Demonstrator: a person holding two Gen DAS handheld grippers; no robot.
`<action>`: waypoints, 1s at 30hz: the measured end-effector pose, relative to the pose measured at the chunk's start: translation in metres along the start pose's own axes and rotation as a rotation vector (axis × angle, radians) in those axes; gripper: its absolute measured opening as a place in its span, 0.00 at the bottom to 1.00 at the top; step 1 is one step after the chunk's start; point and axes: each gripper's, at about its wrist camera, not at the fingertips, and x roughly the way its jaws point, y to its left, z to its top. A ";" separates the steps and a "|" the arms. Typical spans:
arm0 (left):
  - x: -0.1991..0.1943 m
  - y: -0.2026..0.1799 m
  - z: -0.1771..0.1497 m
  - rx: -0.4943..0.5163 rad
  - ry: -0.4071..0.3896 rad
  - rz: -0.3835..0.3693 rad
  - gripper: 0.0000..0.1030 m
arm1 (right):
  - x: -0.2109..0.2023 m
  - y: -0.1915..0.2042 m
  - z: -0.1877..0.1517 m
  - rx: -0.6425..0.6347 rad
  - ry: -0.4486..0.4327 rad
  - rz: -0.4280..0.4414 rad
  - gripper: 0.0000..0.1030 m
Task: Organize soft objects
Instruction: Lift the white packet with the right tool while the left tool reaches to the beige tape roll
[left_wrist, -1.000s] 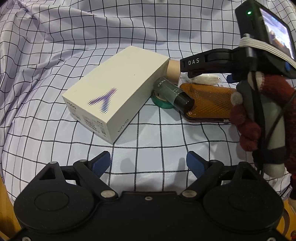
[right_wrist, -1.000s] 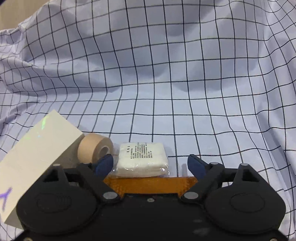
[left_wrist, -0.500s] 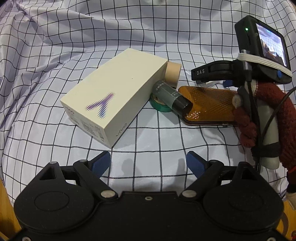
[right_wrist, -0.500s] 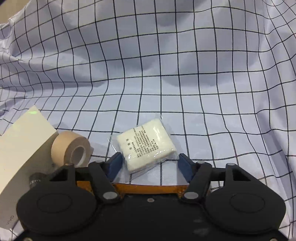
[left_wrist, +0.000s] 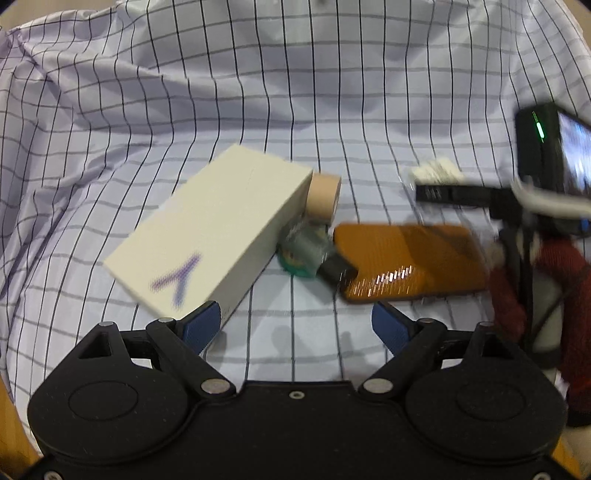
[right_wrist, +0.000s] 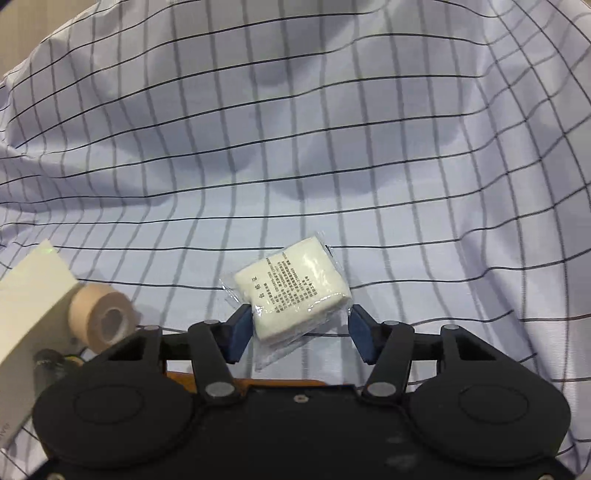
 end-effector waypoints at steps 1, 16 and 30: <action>0.001 -0.001 0.006 -0.010 -0.006 -0.004 0.83 | 0.001 -0.004 -0.002 0.002 0.000 -0.005 0.54; 0.043 -0.024 0.080 -0.083 -0.017 -0.044 0.83 | -0.001 -0.025 -0.033 -0.025 -0.128 0.005 0.61; 0.083 -0.047 0.085 -0.054 0.017 -0.038 0.83 | 0.002 -0.029 -0.037 0.026 -0.134 0.048 0.63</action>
